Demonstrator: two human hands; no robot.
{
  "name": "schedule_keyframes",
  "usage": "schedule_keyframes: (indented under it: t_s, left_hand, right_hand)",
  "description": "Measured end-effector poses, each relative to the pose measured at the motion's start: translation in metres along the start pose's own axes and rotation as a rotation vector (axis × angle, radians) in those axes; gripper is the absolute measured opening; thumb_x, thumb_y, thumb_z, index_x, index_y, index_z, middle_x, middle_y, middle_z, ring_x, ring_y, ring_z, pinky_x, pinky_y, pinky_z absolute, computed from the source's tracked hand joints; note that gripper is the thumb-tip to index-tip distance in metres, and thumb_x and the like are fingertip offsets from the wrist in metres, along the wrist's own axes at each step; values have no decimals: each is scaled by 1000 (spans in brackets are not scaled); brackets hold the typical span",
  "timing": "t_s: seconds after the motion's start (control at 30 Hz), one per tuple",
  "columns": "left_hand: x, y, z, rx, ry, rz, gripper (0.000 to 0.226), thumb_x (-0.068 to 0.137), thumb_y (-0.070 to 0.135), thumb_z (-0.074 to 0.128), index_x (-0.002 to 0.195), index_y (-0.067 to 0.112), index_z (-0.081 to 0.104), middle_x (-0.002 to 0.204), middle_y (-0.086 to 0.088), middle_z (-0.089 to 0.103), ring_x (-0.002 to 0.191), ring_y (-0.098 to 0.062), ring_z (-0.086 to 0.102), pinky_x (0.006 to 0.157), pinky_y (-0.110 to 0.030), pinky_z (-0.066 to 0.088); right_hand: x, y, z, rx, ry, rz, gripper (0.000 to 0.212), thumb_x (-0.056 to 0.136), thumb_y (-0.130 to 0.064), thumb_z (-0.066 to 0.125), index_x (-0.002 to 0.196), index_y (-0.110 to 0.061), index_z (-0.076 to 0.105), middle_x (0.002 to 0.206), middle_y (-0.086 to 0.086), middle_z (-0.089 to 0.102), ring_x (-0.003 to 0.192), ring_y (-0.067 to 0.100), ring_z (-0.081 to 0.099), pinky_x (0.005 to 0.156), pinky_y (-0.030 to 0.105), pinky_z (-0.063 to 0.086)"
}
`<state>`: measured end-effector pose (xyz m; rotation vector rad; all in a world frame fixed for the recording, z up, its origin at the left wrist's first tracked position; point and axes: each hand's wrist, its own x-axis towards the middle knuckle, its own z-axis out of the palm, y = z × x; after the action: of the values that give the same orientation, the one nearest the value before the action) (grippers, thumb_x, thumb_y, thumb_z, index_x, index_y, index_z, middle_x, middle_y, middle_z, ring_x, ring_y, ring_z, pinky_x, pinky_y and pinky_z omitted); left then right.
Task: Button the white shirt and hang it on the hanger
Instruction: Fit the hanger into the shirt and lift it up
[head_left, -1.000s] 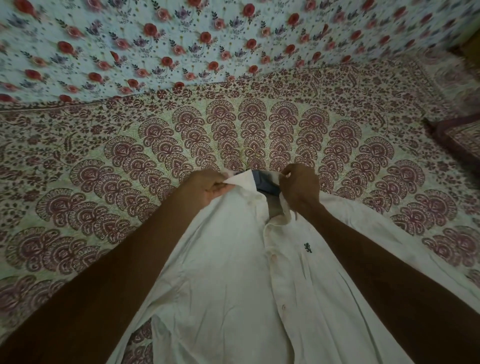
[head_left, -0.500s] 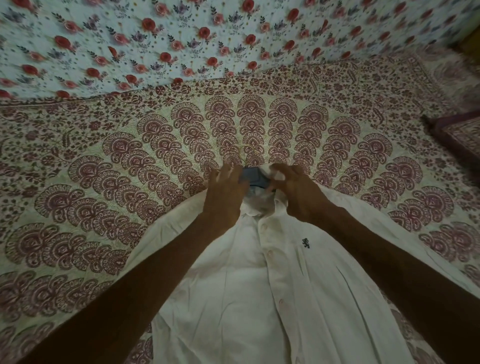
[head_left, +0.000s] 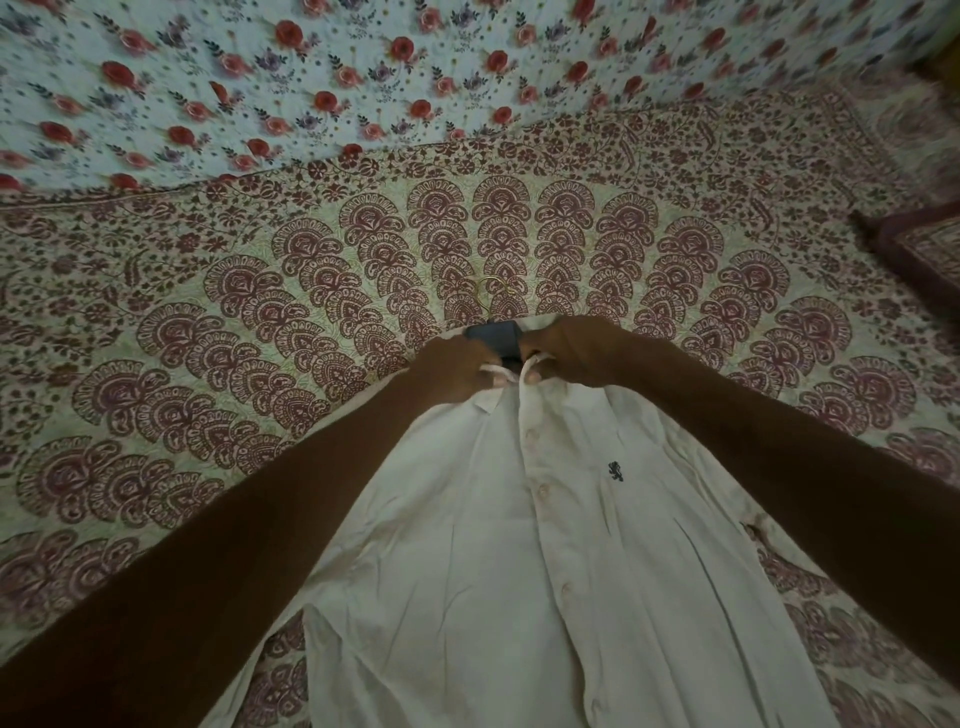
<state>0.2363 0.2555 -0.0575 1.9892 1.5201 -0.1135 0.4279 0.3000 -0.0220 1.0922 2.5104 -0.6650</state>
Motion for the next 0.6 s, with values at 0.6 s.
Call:
schedule_keyframes:
  t_s: [0.6]
  left_hand:
    - [-4, 0, 31, 408, 421, 191, 27, 84, 11, 63, 107, 23, 64, 107, -1, 63, 102, -26, 58, 80, -40, 40]
  right_hand:
    - [-1, -5, 52, -3, 495, 122, 25, 83, -28, 71, 106, -18, 72, 109, 6, 70, 114, 32, 51, 89, 40, 42]
